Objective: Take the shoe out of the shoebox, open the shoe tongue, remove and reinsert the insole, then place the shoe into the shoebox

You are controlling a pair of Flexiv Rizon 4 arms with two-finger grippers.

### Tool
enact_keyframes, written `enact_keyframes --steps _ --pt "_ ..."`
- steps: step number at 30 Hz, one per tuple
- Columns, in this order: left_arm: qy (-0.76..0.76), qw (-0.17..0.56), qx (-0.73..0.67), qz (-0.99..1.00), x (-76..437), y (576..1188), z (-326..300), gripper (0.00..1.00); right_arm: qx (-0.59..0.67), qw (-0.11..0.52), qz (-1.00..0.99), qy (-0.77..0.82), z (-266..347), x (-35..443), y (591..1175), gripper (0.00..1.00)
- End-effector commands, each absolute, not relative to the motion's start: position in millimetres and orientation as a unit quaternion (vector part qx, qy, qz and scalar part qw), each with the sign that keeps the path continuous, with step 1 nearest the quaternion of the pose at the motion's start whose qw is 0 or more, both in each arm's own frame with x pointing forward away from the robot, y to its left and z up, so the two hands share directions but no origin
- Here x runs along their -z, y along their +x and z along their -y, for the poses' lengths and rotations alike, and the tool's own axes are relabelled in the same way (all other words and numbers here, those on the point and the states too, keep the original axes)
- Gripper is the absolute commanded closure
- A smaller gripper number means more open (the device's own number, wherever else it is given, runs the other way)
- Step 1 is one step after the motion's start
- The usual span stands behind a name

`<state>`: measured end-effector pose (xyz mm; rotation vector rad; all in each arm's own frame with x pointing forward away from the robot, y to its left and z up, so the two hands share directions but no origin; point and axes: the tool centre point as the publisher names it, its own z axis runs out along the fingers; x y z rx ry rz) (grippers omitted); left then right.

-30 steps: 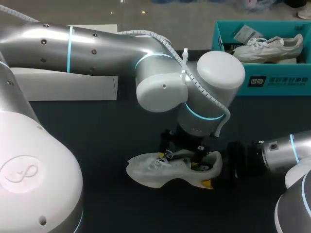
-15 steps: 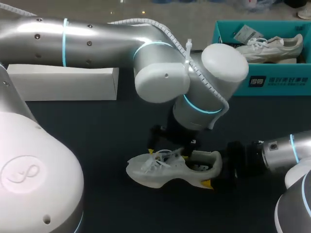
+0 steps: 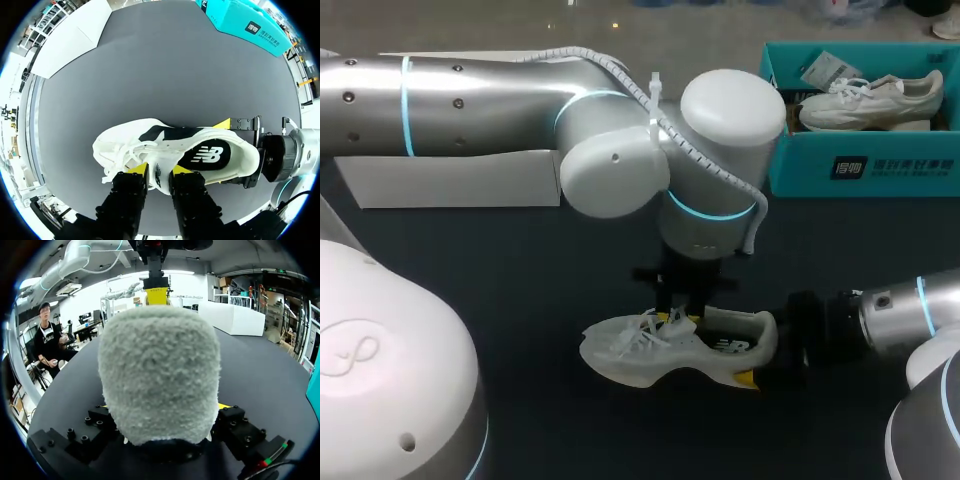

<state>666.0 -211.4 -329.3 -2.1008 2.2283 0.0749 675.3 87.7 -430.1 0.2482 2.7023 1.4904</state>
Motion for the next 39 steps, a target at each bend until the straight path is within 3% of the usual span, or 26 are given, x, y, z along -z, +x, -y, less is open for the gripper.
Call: enact_keyframes --steps 1,23,39 --pt "-0.689 -0.002 0.024 -0.724 321.0 663.3 194.9 1.0 -0.479 0.024 -0.874 0.081 -88.7 430.2 674.3 1.0" --pt "-0.768 -0.032 0.072 -0.635 324.5 665.9 107.2 1.0 -0.479 0.024 -0.874 0.081 -88.7 430.2 674.3 1.0" --pt "-0.795 -0.04 -0.022 -0.605 381.9 654.1 95.2 1.0 -0.479 0.024 -0.874 0.081 -88.7 430.2 674.3 1.0"
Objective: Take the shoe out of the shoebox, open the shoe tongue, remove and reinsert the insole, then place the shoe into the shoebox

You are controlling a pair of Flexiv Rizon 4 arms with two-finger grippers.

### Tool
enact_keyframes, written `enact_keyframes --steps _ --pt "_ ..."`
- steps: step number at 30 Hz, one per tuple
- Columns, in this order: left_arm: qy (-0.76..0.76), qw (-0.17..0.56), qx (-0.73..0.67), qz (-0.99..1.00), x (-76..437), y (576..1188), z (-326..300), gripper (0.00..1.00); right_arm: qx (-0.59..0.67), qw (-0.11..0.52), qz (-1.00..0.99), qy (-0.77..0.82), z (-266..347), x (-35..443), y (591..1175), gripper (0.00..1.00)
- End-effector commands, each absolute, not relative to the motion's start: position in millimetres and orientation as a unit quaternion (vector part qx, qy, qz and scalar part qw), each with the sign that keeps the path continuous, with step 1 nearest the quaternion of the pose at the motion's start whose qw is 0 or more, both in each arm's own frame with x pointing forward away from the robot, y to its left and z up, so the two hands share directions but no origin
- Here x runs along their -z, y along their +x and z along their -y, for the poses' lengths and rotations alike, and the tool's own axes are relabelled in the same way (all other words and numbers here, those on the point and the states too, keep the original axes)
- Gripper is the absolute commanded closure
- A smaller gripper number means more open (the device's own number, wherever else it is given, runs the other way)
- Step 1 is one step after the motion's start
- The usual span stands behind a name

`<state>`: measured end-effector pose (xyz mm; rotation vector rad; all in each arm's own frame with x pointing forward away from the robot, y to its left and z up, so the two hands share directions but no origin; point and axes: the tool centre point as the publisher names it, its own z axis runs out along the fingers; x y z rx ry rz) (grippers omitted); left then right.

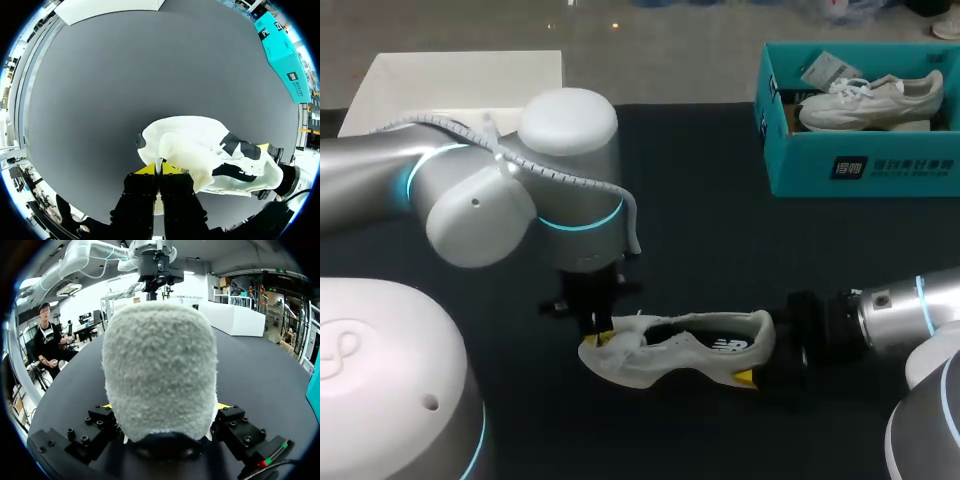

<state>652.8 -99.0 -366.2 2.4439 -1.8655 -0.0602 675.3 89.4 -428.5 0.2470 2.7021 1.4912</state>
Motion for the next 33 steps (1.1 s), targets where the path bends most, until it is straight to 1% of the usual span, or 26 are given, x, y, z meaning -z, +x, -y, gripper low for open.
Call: enact_keyframes --steps 1,2,4,5,10,13,17,19,22,24,25,28,33 --pt "0.794 0.042 0.024 0.607 382.2 653.8 95.2 1.0 -0.479 0.024 -0.874 0.081 -88.7 430.2 674.3 1.0" --pt "0.792 0.042 0.027 0.609 382.3 653.6 95.1 0.85 -0.479 0.024 -0.874 0.081 -88.7 430.2 674.3 1.0" --pt "0.791 0.042 0.028 0.61 382.2 653.4 95.2 0.37 -0.479 0.024 -0.874 0.081 -88.7 430.2 674.3 1.0" --pt "0.79 0.043 0.028 0.61 381.2 653.1 95.2 0.0 -0.479 0.024 -0.874 0.081 -88.7 430.2 674.3 1.0" --pt "0.777 0.064 -0.002 0.626 368.7 654.3 93.3 0.0 -0.479 0.024 -0.874 0.081 -88.7 430.2 674.3 1.0" --pt "0.73 0.098 -0.058 0.674 354.6 655.7 94.1 0.0 -0.479 0.024 -0.874 0.081 -88.7 430.2 674.3 1.0" --pt "0.603 0.153 -0.095 0.777 334.7 657.4 101.4 0.0 -0.479 0.024 -0.874 0.081 -88.7 430.2 674.3 1.0" --pt "0.488 0.187 -0.095 0.847 325.6 652.0 112.4 0.0 -0.479 0.024 -0.874 0.081 -88.7 430.2 674.3 1.0" --pt "0.329 0.162 -0.092 0.926 314.2 640.7 125.4 0.0 -0.479 0.024 -0.874 0.081 -88.7 430.2 674.3 1.0" --pt "0.234 0.129 -0.069 0.961 309.0 634.2 130.1 0.0 -0.479 0.024 -0.874 0.081 -88.7 430.2 674.3 1.0" --pt "0.193 0.129 -0.063 0.971 304.2 631.5 132.0 0.0 -0.479 0.024 -0.874 0.081 -88.7 430.2 674.3 1.0" --pt "0.106 0.101 -0.037 0.989 285.1 628.8 138.0 0.0 -0.479 0.024 -0.874 0.081 -88.7 430.2 674.3 1.0" --pt "0.029 0.061 0.03 0.997 268.4 628.7 142.2 0.0 -0.479 0.024 -0.874 0.081 -88.7 430.2 674.3 1.0"
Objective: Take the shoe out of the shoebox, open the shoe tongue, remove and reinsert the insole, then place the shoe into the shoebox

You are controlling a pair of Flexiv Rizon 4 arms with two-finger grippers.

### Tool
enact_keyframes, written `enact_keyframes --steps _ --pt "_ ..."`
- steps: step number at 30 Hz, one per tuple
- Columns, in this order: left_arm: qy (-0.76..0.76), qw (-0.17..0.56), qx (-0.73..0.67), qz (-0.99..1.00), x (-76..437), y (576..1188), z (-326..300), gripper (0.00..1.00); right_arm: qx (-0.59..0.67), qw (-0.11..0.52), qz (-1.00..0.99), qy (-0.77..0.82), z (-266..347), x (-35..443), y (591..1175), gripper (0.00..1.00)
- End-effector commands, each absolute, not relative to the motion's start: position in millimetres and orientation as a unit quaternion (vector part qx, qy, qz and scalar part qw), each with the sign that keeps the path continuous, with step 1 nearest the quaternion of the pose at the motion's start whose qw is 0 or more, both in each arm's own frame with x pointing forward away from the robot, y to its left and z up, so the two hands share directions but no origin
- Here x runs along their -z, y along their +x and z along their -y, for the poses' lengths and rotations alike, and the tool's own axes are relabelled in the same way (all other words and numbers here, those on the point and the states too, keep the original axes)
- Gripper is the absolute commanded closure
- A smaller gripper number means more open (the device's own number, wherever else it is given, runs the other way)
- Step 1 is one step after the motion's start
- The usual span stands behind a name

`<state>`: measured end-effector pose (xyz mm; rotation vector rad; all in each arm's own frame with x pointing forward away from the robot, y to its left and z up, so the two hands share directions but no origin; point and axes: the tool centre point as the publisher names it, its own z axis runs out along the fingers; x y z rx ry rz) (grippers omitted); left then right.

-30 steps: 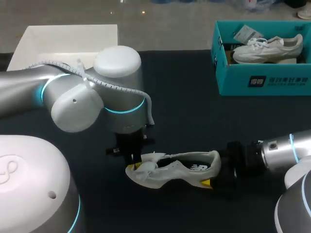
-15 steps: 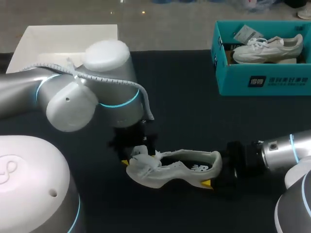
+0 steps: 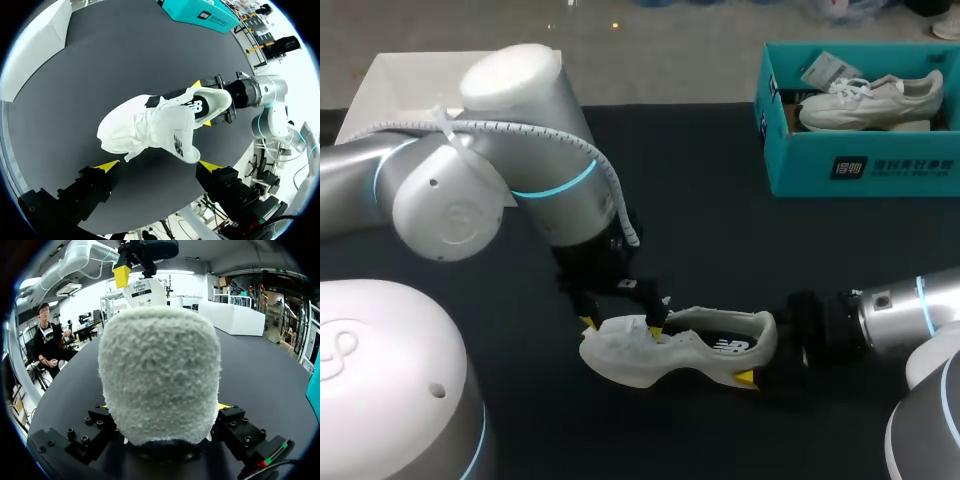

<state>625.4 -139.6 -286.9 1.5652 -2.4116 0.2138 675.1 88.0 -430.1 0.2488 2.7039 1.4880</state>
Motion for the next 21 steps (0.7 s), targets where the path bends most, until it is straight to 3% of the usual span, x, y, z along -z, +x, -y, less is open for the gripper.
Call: enact_keyframes --steps 1,18,19,20,21 --pt "0.018 0.055 0.033 0.998 265.2 627.9 142.1 0.0 -0.479 0.024 -0.874 0.081 -88.7 430.2 674.3 1.0" --pt "0.03 0.003 0.068 0.997 254.5 627.0 155.5 0.0 -0.479 0.024 -0.874 0.081 -88.7 430.2 674.3 1.0" --pt "0.037 -0.016 0.071 0.997 252.0 627.0 158.3 0.2 -0.479 0.024 -0.874 0.081 -88.7 430.2 674.3 1.0" --pt "0.035 -0.028 0.082 0.996 249.4 627.1 161.8 0.74 -0.479 0.024 -0.874 0.081 -88.7 430.2 674.3 1.0" --pt "0.03 -0.037 0.09 0.995 248.1 627.4 166.0 1.0 -0.479 0.024 -0.874 0.081 -88.7 430.2 674.3 1.0"
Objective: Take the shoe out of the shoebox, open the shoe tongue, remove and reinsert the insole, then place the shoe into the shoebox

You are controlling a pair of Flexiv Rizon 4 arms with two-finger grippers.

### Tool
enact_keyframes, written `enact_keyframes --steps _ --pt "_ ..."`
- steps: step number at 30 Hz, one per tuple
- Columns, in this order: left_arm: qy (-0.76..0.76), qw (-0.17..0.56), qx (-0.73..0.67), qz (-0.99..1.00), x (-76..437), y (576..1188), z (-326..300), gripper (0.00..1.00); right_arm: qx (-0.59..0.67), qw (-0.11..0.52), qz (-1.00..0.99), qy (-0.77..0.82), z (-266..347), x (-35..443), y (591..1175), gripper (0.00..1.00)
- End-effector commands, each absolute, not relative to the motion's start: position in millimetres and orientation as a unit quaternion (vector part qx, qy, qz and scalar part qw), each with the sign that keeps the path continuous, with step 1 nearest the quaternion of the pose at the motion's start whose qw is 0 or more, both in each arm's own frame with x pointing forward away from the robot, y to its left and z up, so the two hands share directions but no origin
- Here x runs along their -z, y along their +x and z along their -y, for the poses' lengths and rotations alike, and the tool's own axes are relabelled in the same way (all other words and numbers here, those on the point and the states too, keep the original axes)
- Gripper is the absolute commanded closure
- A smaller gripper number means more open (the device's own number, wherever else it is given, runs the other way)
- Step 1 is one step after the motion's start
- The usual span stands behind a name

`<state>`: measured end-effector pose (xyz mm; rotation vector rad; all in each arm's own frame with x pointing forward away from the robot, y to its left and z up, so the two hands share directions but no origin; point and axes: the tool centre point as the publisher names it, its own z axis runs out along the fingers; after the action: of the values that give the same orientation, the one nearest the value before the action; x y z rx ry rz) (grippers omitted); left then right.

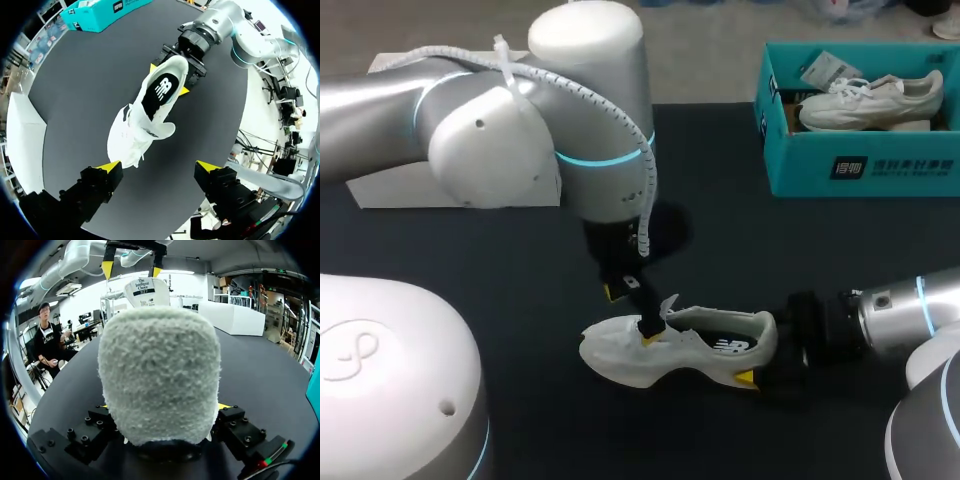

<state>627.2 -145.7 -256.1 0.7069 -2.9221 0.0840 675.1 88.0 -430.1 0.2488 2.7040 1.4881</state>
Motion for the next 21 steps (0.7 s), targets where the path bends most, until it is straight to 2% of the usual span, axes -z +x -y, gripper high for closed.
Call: enact_keyframes --steps 1,10,21 --pt "0.026 -0.043 0.093 0.994 247.6 627.9 170.3 1.0 -0.479 0.024 -0.874 0.081 -88.7 430.2 674.3 1.0" --pt "-0.02 -0.065 0.044 0.997 250.4 638.2 207.0 1.0 -0.479 0.024 -0.874 0.081 -88.7 430.2 674.3 1.0" --pt "-0.02 -0.065 0.044 0.997 250.4 638.2 207.0 1.0 -0.479 0.024 -0.874 0.081 -88.7 430.2 674.3 1.0"
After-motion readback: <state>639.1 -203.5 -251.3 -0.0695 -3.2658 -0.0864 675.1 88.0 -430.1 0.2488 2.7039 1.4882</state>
